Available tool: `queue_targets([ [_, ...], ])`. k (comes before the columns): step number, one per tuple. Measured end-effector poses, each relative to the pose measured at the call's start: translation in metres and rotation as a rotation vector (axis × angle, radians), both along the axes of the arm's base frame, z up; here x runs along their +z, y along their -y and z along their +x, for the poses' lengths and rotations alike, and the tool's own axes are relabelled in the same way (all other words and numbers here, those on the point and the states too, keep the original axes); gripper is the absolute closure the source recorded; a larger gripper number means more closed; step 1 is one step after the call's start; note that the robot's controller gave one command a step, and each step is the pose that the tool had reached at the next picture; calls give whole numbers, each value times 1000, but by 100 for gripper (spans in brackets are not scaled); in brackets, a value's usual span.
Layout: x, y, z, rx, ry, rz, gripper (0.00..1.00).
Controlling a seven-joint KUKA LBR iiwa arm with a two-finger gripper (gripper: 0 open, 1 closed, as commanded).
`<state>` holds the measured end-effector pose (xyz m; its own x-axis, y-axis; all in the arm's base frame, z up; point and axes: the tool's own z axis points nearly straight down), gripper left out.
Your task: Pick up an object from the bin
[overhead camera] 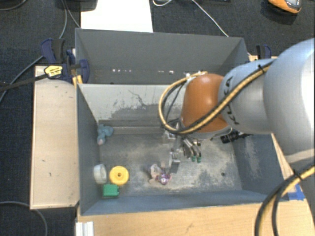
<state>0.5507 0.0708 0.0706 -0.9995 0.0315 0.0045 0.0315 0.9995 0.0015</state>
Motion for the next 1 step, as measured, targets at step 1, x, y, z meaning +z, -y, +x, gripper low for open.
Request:
queue_targets([
  [1,89,73,8,-30,5,-1,0],
])
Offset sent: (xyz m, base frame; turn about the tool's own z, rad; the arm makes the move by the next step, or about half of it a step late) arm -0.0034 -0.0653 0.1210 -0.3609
